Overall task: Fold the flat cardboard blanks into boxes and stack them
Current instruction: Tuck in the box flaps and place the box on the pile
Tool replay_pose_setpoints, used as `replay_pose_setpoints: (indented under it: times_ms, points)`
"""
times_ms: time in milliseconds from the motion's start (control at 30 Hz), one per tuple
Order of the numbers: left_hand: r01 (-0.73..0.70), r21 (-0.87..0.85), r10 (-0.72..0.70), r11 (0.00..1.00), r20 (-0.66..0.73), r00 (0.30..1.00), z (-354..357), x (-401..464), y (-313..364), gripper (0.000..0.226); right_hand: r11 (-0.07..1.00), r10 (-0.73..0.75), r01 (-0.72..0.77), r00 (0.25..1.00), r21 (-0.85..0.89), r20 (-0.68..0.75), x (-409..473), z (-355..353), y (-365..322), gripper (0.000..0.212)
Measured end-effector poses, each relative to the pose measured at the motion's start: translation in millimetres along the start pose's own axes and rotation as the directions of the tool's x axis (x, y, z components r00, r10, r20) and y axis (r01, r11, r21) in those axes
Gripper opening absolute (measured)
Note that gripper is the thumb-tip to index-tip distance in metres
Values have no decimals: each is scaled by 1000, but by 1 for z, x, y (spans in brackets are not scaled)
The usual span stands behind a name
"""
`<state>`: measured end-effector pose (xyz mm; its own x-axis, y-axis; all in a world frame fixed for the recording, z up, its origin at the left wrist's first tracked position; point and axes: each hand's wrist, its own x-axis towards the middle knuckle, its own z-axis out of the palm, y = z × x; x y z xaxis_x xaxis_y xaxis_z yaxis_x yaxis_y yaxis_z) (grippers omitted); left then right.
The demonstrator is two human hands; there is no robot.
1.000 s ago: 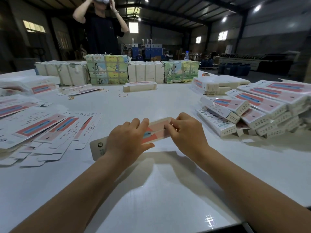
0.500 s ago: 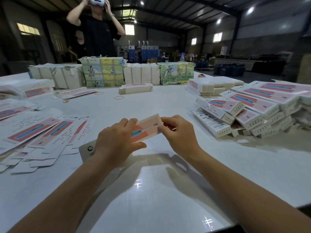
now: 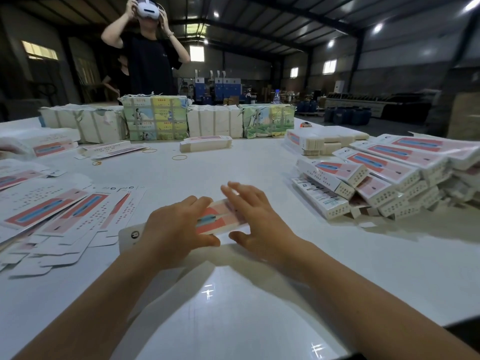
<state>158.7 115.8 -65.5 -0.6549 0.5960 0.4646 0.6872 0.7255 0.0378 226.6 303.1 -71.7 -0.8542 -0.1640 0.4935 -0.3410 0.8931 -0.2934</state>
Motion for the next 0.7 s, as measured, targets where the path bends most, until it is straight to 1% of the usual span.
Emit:
replay_pose_setpoints:
  times_ms: [67, 133, 233, 300, 367, 400, 433, 467, 500, 533, 600, 700]
  points:
    - [1, -38, 1, 999, 39, 999, 0, -1, -1, 75, 1000, -13, 13, 1000, -13, 3, -1, 2, 0, 73]
    - [17, -60, -10, 998, 117, 993, 2, -2, -2, 74, 999, -5, 6, 999, -37, 33, -1, 5, 2, 69]
    - [29, -15, -26, 999, 177, 984, 6, 0, -3, 74, 996, 14, -6, 996, -92, 87, -2, 7, 6, 66]
    - [37, 31, -41, 999, 151, 988, 8, 1, -6, 74, 994, 21, -12, 997, -108, 78, -1, 7, 8, 65]
    - [58, 81, -65, 995, 77, 995, 10, 0, -11, 73, 993, 63, -56, 996, -103, 60, 0, 4, 11, 63]
    - [63, 84, -65, 994, 18, 998, 11, 1, -13, 72, 991, 100, -96, 994, -90, 44, 1, 2, 14, 60]
    - [66, 65, -61, 996, -75, 995, 14, 2, -15, 69, 988, 138, -135, 990, -79, 27, 3, -1, 17, 57]
    - [75, 27, -70, 997, -159, 985, 16, 4, -20, 66, 982, 170, -169, 985, -80, 6, 5, -6, 21, 54]
    - [105, 0, -103, 995, -201, 974, 18, 6, -25, 67, 977, 194, -195, 981, -92, -23, 8, -12, 26, 50]
    - [132, -24, -135, 991, -193, 972, 20, 9, -30, 72, 970, 208, -214, 976, -114, -63, 11, -21, 31, 48]
    - [179, -92, -189, 980, -124, 974, 26, 15, -38, 83, 954, 215, -244, 962, -173, -170, 18, -48, 46, 44]
    - [271, -212, -297, 939, -104, 949, 49, 15, -44, 84, 915, 146, -275, 907, -294, -394, 26, -106, 76, 37]
